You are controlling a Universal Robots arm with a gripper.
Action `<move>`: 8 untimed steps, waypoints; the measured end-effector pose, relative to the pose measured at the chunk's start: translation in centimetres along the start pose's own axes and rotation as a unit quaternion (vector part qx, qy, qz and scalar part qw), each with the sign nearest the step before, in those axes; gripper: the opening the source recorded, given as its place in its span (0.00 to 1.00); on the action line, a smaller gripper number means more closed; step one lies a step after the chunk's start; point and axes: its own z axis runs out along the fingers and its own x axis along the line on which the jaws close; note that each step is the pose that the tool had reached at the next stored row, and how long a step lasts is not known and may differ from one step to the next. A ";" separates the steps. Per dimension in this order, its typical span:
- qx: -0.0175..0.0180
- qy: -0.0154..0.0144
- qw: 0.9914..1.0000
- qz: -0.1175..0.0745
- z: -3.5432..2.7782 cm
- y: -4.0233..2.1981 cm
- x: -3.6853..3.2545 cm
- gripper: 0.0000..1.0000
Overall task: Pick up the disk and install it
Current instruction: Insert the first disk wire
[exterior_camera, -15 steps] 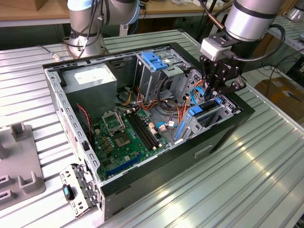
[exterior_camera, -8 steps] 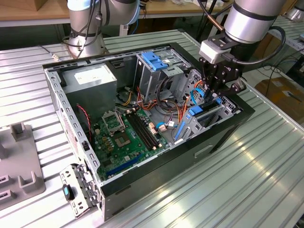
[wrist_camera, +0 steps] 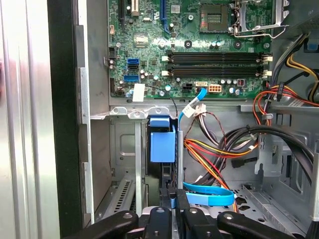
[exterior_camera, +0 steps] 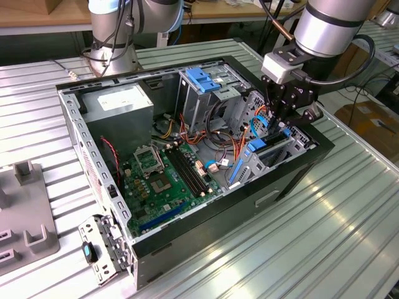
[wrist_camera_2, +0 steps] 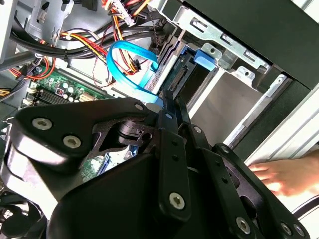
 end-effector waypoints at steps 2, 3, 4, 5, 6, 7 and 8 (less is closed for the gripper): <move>0.000 0.000 1.000 0.000 0.06 0.01 0.00 0.16; 0.000 0.000 1.000 0.000 0.14 0.01 0.00 0.16; 0.000 0.000 1.000 0.000 0.25 0.02 0.00 0.16; 0.000 0.000 1.000 0.000 0.29 0.03 -0.01 0.16; 0.000 0.000 1.000 0.000 0.31 0.03 0.00 0.16; 0.000 0.000 1.000 0.000 0.34 0.03 0.00 0.16; 0.000 0.000 1.000 0.000 0.36 0.04 0.00 0.16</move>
